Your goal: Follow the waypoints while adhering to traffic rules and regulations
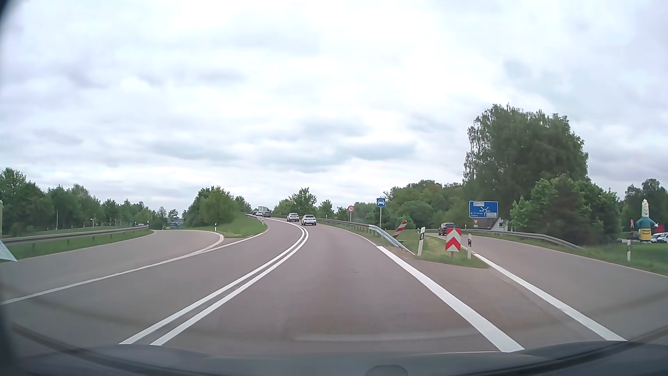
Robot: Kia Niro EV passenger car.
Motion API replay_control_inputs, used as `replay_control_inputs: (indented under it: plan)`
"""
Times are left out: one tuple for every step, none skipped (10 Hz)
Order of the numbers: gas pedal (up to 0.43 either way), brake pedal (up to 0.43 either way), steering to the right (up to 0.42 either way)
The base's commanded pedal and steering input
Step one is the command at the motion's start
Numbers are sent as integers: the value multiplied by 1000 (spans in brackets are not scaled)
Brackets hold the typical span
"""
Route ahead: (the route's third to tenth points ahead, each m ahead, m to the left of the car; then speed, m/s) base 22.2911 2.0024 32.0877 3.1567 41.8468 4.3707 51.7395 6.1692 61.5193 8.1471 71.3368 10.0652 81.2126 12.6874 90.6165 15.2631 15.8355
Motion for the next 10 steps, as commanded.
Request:
replay_control_inputs:
  plan:
    - [150, 0, -11]
    - [157, 0, -10]
    - [157, 0, -11]
    - [169, 0, -11]
    - [169, 0, -12]
    - [177, 0, -12]
    - [189, 0, -12]
    - [197, 0, -13]
    - [209, 0, -14]
    - [209, 0, -16]
